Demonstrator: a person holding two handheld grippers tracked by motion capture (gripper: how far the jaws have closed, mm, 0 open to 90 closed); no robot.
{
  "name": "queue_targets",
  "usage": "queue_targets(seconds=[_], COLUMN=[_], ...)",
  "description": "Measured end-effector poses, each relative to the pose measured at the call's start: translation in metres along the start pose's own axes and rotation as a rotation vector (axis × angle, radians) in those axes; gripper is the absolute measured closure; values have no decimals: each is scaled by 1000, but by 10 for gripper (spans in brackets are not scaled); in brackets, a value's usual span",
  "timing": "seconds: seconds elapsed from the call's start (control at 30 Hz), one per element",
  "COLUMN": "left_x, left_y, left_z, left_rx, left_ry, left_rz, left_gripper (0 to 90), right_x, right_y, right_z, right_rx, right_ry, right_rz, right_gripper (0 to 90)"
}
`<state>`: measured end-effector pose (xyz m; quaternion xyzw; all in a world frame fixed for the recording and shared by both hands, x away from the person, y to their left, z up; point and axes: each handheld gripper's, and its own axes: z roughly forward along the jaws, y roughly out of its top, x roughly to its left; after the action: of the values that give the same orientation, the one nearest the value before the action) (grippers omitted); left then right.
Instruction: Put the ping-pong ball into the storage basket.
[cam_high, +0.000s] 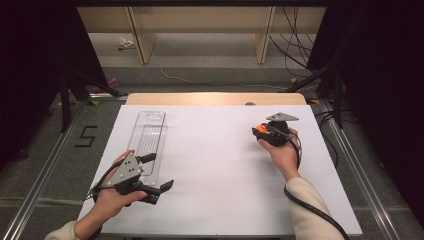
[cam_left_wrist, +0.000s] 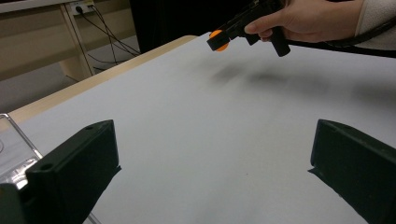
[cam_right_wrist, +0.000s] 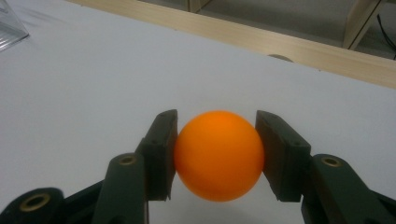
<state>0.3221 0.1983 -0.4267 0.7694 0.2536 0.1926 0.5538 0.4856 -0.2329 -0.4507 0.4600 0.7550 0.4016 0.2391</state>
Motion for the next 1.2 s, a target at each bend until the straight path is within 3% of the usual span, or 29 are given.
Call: queue_targets(seconds=[1.2], left_x=[0], left_y=[0], left_z=[0], left_rx=[0], left_ry=[2], left_rz=[0], left_gripper=[5], right_x=[26], right_y=[12], right_z=[2], right_rx=[-30], right_ry=[64], right_rz=[-43], right_gripper=[516])
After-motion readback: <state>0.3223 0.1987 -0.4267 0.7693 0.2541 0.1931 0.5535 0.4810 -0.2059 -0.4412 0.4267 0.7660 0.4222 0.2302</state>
